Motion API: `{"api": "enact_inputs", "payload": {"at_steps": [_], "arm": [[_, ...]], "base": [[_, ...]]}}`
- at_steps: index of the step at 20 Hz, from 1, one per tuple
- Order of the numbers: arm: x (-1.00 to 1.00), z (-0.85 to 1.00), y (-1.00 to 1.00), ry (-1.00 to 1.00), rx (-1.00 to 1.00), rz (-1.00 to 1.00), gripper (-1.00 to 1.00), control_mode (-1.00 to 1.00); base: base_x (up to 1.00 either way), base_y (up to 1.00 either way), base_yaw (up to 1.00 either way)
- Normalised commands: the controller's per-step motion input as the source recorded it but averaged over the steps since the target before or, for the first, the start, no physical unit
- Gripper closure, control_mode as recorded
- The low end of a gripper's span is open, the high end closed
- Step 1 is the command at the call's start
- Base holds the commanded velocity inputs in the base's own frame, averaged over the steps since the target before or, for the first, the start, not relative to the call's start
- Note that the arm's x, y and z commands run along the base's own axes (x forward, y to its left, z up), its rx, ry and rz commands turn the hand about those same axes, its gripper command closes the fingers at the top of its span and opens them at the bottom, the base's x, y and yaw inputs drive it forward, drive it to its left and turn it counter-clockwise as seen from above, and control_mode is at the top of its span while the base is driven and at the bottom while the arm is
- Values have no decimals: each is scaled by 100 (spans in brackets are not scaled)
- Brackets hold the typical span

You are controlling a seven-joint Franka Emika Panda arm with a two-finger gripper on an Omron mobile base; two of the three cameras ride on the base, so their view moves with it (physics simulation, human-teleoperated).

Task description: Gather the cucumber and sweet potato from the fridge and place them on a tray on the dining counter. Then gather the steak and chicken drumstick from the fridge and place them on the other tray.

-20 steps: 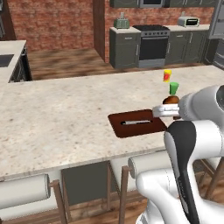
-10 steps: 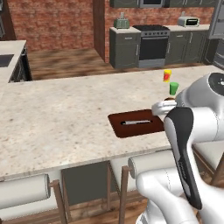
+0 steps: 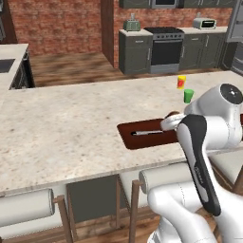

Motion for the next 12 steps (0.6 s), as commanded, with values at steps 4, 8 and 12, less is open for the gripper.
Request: {"api": "enact_inputs", "payload": {"at_steps": [4, 8, 12], "arm": [[51, -32, 0, 0, 0, 15, 100, -100], [43, -14, -1, 0, 0, 12, 100, -100], [19, -12, 0, 0, 0, 6, 100, -100]], "base": [[0, 0, 0], [0, 0, 0], [0, 0, 0]]}}
